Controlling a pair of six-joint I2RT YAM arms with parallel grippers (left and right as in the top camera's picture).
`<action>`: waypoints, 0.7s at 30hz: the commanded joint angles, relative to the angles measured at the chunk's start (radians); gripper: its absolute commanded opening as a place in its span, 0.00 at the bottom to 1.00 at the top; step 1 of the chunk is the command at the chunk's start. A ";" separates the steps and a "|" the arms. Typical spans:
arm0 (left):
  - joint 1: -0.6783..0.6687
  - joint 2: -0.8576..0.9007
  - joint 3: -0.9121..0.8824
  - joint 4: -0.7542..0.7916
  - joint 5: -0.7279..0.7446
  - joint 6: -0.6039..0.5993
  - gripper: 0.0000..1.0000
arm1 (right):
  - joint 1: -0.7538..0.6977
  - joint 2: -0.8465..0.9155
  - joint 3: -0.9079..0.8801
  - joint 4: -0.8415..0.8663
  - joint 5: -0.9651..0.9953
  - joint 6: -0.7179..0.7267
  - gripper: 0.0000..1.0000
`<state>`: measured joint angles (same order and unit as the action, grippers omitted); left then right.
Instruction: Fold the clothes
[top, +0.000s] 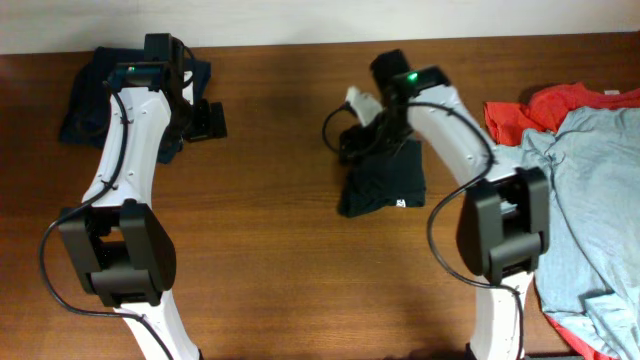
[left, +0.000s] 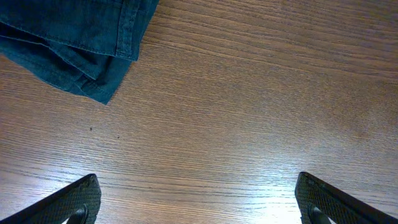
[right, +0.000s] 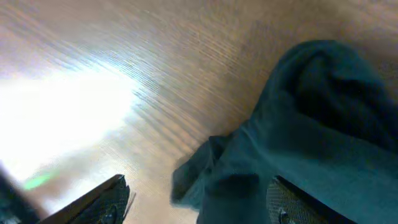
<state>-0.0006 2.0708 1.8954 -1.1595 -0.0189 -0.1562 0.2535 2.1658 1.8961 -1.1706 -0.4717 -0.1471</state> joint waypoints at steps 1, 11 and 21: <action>-0.001 -0.025 0.013 0.000 -0.007 0.016 0.99 | -0.076 -0.062 0.038 -0.048 -0.123 -0.049 0.77; -0.001 -0.025 0.013 0.000 -0.007 0.016 0.99 | -0.171 -0.052 -0.097 -0.082 -0.236 -0.051 0.04; -0.001 -0.025 0.013 0.000 -0.007 0.016 0.99 | -0.141 -0.046 -0.485 0.272 -0.468 -0.015 0.04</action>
<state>-0.0006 2.0708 1.8954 -1.1591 -0.0193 -0.1562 0.0998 2.1292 1.4975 -0.9466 -0.8272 -0.1833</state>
